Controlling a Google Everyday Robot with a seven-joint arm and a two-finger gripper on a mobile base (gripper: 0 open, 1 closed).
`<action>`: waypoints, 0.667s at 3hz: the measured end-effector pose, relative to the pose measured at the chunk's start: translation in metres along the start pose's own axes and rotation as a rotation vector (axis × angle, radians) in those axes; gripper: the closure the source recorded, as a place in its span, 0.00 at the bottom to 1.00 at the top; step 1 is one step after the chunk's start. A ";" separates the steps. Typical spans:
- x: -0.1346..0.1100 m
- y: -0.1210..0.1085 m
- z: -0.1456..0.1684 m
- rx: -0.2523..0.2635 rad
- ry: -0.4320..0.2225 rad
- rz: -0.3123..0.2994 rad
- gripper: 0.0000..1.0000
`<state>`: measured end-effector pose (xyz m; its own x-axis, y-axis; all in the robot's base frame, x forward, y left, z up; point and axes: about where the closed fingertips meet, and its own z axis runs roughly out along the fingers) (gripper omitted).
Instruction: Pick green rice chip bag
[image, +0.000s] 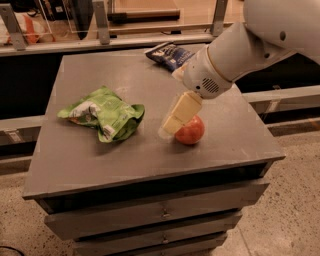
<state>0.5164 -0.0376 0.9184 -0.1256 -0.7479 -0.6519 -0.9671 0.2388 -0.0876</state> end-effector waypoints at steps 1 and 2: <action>-0.021 -0.006 0.021 -0.011 -0.040 -0.006 0.00; -0.042 -0.010 0.047 -0.030 -0.074 -0.038 0.00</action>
Offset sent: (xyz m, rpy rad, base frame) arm 0.0439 0.0936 -0.0157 0.1044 -0.0326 0.1000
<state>0.5423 0.0209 0.9111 -0.0727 -0.7078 -0.7027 -0.9772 0.1915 -0.0917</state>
